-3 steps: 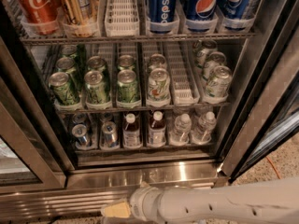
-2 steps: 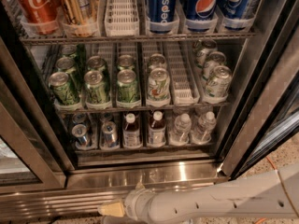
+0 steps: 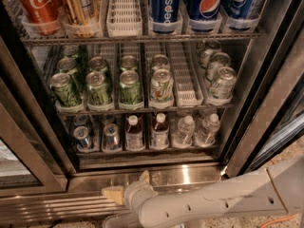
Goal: Pick blue plastic bottle from bottom shelf of fridge
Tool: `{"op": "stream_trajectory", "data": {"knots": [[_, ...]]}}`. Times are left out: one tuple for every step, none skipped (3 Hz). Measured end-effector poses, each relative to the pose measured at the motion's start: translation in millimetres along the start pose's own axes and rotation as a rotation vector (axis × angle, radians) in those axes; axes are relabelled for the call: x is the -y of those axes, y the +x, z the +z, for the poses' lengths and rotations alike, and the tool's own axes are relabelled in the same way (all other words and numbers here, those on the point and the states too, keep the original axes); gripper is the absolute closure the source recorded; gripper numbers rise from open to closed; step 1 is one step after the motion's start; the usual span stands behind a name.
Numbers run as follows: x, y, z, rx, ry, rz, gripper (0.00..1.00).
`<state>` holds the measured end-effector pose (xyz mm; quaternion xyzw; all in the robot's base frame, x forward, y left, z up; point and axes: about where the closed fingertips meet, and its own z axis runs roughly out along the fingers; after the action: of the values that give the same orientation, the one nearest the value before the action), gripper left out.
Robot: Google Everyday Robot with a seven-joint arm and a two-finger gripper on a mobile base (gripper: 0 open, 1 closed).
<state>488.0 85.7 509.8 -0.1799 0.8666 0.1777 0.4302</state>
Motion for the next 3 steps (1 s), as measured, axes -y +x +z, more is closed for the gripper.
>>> {"op": "stream_trajectory", "data": {"knots": [[23,-28,-7,0.056,0.148,-0.022,0.00],[40,-41,-13,0.081,0.252,-0.023,0.00],[43,-40,-12,0.101,0.301,-0.004,0.00]]}}
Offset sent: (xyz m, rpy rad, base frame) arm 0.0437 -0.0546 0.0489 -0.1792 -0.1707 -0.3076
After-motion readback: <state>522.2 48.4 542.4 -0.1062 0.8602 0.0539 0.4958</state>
